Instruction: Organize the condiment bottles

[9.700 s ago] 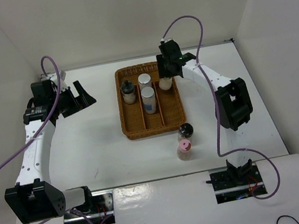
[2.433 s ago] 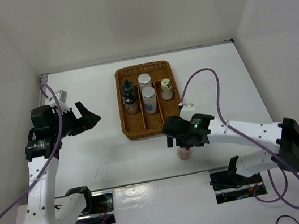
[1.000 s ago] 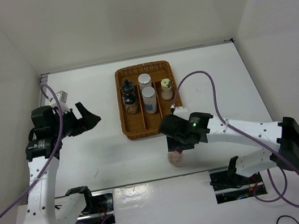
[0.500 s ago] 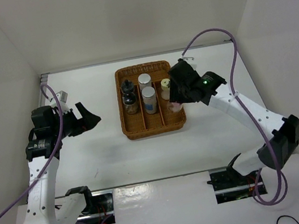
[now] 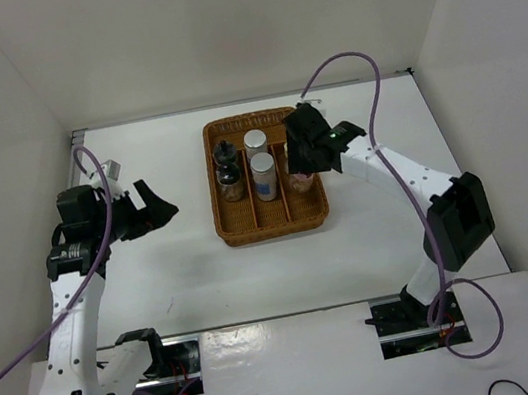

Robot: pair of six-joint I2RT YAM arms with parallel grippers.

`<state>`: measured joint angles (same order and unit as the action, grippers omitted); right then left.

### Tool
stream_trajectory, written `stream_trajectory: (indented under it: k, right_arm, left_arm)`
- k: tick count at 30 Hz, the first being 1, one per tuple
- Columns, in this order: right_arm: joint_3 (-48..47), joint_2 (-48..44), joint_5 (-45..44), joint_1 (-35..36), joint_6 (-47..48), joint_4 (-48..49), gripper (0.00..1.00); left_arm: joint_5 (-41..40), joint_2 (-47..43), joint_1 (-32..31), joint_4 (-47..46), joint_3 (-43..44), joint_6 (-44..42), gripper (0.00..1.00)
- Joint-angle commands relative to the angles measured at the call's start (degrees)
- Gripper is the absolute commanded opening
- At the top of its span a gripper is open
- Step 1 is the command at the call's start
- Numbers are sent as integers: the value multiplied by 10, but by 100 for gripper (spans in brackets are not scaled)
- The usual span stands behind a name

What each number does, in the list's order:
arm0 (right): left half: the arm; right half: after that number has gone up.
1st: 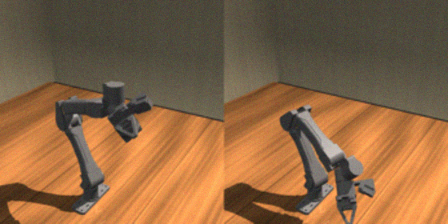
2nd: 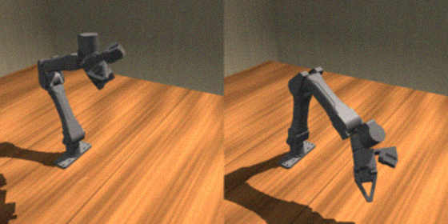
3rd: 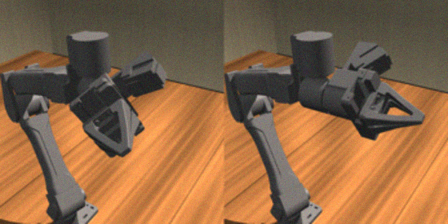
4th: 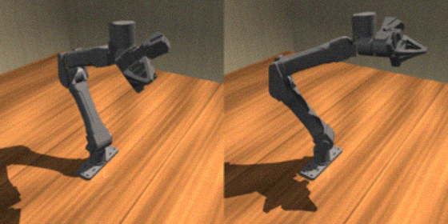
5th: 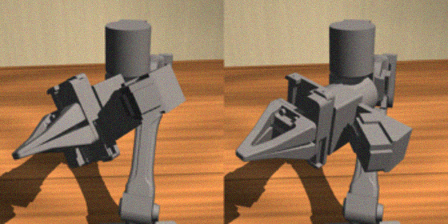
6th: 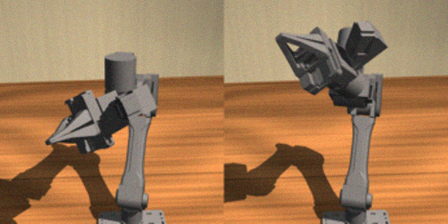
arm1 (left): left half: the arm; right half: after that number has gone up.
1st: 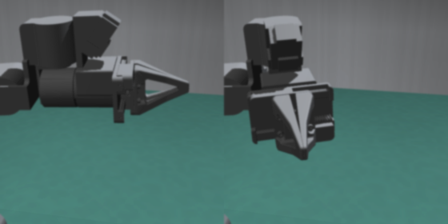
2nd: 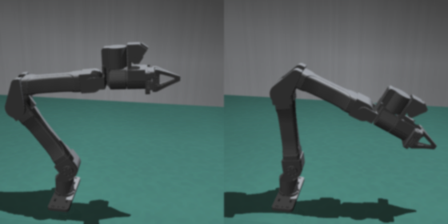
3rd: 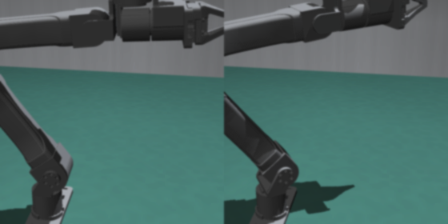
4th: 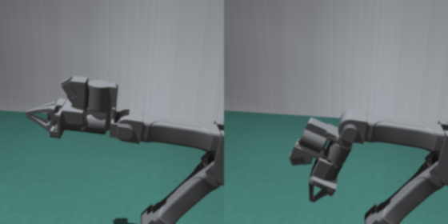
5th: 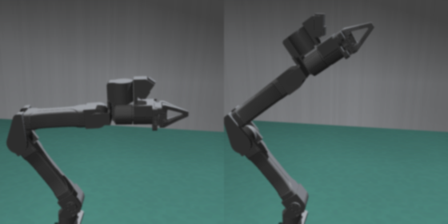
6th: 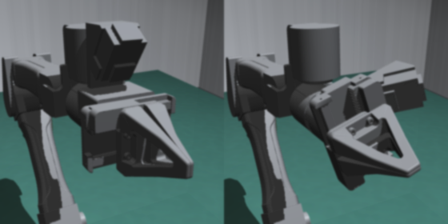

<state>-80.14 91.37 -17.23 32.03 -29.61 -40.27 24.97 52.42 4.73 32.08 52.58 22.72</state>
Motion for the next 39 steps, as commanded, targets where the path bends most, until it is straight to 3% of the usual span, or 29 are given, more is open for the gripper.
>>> stream_trajectory:
  k: [1,4,10,11,17,25,30,39]
  right_arm:
    - [9,30,1,-5,22,58,40]
    - [15,55,-5,-5,22,70,41]
    - [20,72,-10,-5,28,94,59]
    - [20,78,-10,-10,28,94,70]
    - [-3,68,-17,-10,29,74,99]
    - [-35,-61,-52,-15,5,7,99]
    - [62,-230,-31,-15,18,127,99]
    - [85,-259,-60,-21,32,106,99]
  left_arm:
    - [6,2,3,-21,2,0,100]
    - [6,2,3,-26,8,0,100]
    - [6,14,3,-26,13,-6,100]
    - [6,19,3,-26,13,-6,100]
    - [6,29,3,-26,23,-6,100]
    - [6,29,3,-26,42,-6,100]
    - [6,29,3,-32,42,-6,100]
    - [-12,30,3,-45,42,0,100]
